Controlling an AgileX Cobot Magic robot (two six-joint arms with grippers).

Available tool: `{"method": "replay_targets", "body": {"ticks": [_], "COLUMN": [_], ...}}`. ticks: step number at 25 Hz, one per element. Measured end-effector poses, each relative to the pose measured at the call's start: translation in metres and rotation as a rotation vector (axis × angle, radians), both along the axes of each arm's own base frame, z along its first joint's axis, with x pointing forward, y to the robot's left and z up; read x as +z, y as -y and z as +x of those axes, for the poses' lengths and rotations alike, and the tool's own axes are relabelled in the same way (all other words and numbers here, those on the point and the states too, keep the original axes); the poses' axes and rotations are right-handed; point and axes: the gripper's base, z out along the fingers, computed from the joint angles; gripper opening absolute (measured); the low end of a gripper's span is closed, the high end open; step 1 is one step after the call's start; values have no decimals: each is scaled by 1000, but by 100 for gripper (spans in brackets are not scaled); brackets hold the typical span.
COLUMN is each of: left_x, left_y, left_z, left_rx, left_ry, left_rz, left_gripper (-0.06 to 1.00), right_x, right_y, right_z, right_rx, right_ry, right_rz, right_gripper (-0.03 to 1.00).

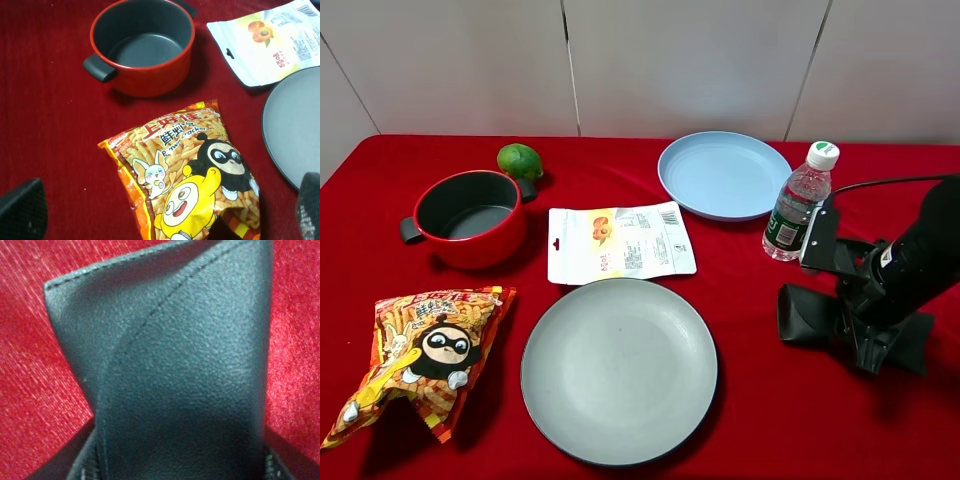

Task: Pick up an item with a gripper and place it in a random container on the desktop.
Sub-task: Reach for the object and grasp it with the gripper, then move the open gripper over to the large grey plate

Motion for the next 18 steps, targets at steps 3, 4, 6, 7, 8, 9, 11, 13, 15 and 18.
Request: {"method": "replay_targets", "body": {"ticks": [3,4,6,7,8,9,11,13,15,18], "left_x": [0,0,0,0,0,0,0,0,0,0], "left_y": [0,0,0,0,0,0,0,0,0,0], "left_z": [0,0,0,0,0,0,0,0,0,0], "left_rx": [0,0,0,0,0,0,0,0,0,0], "left_ry": [0,0,0,0,0,0,0,0,0,0], "left_rz": [0,0,0,0,0,0,0,0,0,0], "left_gripper": [99,99,99,99,99,99,99,99,99,99], "right_x": [6,8,13,17,20,23,29,35,40,46], "right_y": [0,1,1,1,2,2,2,2,3,3], "right_z": [-1,-2,-4,-5,-6,-8,-10,-13,-15,-18], "right_rx": [3,3,3,3,1,-2,-11,-20,-20,-55], "right_ry": [7,7,16,18,16,19,23,32,40,39], "right_rz": [0,-1,0,1,1,3,10,20,22,37], "right_gripper": [38,38,38,38,38,38,38,38,38,38]}}
